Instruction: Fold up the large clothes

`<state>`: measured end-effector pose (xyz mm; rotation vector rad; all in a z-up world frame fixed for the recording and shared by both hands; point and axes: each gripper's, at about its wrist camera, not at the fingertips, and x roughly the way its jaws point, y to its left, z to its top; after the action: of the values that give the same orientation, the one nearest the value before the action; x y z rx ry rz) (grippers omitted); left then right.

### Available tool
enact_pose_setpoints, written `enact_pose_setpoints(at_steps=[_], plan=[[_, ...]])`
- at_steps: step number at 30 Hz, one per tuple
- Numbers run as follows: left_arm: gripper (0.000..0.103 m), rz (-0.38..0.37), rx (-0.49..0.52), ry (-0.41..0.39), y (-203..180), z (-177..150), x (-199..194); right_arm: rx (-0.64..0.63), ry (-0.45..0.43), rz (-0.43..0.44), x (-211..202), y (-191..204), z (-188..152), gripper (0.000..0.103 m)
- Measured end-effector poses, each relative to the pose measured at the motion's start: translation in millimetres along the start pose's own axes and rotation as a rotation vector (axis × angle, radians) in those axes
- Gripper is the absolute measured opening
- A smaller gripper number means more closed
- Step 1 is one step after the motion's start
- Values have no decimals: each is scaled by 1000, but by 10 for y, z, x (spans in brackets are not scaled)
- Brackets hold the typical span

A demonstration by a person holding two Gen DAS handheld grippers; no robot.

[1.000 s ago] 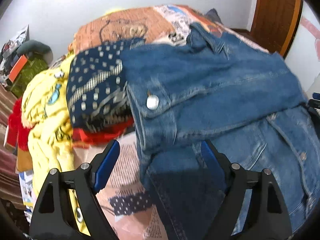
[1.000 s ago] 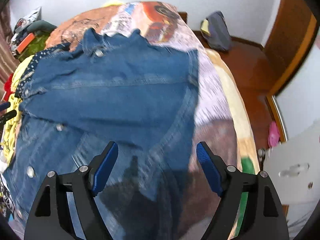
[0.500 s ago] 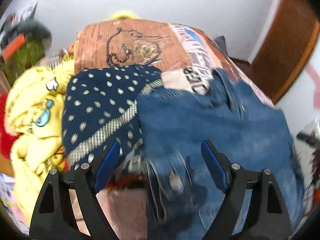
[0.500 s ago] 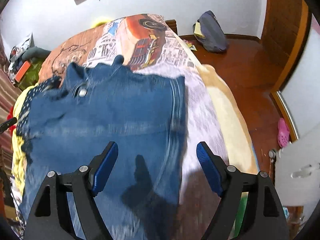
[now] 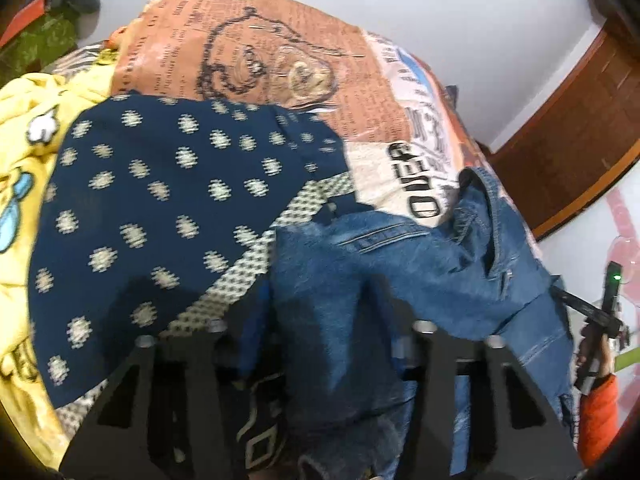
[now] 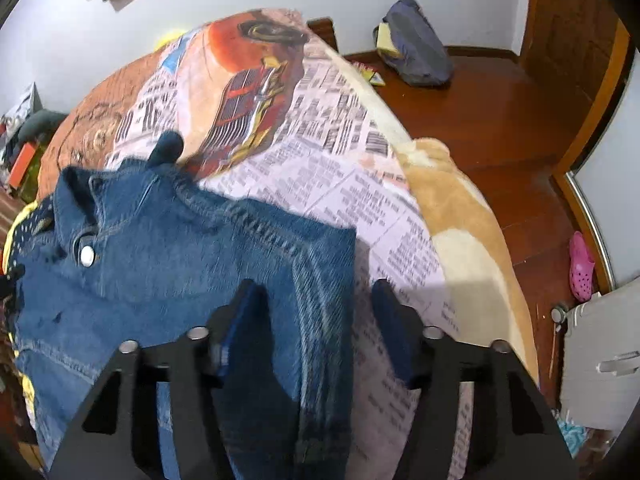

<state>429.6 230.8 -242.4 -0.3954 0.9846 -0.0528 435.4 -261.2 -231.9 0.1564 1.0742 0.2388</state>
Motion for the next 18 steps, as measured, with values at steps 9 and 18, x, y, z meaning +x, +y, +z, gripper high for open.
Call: enact_pose_setpoints(at_steps=[9,18], plan=[[9,109,75,-62,-352,74,-188,-19,-45,25,-194,160,136,15],[8,131,144,-229,-741,243,-1181,-133,-132,94,-608,687,564,15]])
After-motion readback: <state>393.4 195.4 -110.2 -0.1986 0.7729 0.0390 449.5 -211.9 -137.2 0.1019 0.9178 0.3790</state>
